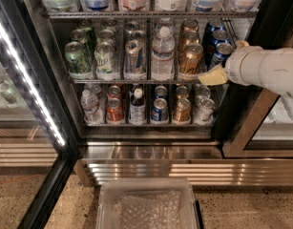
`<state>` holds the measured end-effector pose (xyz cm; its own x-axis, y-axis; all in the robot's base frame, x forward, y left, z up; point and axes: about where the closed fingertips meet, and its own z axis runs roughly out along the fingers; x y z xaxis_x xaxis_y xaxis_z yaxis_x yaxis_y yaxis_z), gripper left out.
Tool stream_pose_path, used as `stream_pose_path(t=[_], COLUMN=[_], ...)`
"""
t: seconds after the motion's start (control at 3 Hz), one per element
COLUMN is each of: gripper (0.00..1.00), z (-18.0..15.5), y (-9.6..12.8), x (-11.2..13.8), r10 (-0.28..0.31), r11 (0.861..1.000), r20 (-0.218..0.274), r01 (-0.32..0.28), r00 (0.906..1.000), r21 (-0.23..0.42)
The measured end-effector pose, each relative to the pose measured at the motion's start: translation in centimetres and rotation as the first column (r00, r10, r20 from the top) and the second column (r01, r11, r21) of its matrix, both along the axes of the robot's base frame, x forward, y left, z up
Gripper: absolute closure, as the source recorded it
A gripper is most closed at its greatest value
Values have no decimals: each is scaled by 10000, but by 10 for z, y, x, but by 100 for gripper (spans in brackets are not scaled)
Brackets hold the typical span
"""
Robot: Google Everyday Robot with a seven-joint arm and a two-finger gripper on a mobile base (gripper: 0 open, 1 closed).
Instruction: Pick pepsi can from middle shelf of fridge
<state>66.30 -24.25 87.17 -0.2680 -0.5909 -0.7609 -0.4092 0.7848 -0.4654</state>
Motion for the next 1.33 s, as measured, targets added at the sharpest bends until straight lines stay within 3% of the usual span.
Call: stream_pose_path(t=[1.33], gripper=[7], z=[-34], y=[19], x=[24], r10=[-415], r11=[9983], r20=[-698], r01=[442], r00=[9967], r21=[375])
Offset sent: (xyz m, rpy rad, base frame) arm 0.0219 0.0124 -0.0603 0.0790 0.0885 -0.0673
